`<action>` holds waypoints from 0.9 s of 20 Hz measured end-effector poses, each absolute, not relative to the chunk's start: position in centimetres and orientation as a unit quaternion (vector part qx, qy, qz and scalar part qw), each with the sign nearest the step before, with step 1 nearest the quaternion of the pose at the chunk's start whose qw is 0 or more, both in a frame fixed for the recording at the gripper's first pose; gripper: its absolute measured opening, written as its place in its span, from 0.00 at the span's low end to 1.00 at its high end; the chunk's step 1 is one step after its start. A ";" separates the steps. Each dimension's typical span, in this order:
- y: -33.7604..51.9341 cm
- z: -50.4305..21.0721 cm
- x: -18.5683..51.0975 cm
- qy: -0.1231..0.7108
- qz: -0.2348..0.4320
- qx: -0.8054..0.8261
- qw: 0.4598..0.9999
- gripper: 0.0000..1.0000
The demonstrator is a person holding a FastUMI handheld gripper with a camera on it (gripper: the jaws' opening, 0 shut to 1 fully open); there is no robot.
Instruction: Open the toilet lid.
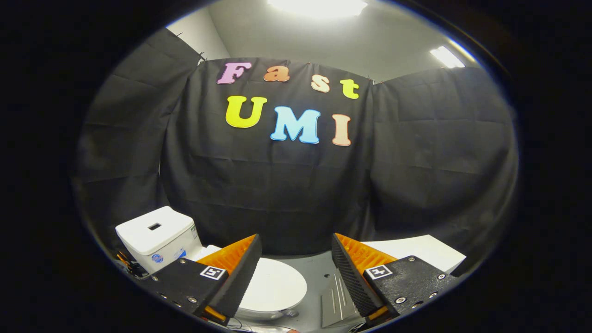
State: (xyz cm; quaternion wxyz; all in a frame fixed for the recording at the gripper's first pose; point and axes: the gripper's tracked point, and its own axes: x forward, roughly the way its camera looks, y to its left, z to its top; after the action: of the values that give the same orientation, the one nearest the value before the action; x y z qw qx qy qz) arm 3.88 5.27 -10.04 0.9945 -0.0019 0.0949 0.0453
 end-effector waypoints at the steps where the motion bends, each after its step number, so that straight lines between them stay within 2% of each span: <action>1: 5.5 -10.7 4.0 0.101 0.048 0.001 0.994 0.94; 6: 6.5 -13.7 4.4 0.130 0.066 0.028 0.989 0.94; 18: 4.7 -21.6 4.3 0.202 0.053 0.023 0.978 0.94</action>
State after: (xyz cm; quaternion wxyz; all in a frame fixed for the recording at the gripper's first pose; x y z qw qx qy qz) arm 4.28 4.67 -21.56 0.9777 0.0230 0.2018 0.0528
